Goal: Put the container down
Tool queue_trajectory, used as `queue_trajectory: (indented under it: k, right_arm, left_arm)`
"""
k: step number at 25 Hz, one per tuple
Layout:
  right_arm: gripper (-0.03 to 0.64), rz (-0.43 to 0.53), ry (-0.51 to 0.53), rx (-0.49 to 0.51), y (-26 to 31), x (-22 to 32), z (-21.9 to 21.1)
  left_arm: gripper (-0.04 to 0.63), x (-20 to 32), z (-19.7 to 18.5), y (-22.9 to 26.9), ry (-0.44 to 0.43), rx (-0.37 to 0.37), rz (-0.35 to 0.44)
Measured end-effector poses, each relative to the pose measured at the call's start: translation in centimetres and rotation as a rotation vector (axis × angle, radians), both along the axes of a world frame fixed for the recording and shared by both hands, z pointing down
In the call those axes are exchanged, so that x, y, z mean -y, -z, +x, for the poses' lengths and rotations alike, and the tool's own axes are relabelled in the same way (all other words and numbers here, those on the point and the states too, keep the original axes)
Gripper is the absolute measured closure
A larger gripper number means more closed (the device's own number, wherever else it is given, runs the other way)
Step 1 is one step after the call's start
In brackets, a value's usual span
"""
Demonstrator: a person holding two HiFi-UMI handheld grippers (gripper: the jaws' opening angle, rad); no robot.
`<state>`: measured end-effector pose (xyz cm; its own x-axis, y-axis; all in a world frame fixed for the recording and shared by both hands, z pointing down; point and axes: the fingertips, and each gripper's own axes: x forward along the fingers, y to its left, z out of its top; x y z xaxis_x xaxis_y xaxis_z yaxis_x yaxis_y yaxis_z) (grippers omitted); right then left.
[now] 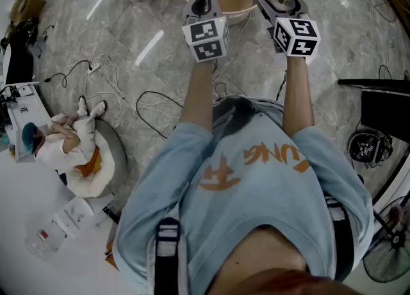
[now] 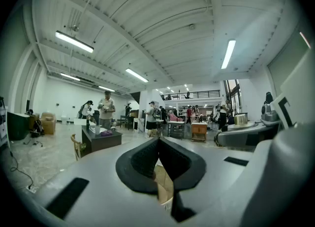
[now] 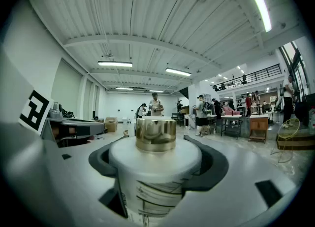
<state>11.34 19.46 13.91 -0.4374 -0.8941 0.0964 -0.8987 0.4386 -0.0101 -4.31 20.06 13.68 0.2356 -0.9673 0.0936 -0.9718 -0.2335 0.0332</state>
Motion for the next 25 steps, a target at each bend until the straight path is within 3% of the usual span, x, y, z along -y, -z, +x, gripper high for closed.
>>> queue_trajectory:
  k: [7,25]
  right_arm:
    - [0.256,0.014,0.029,-0.011,0.3,0.2,-0.2]
    - [0.256,-0.011,-0.015,0.125,0.8,2.6,4.7]
  left_arm:
    - [0.569,0.4,0.2,-0.4,0.002,-0.006,-0.016]
    - [0.569,0.4,-0.3,-0.1,0.105,-0.011,-0.019]
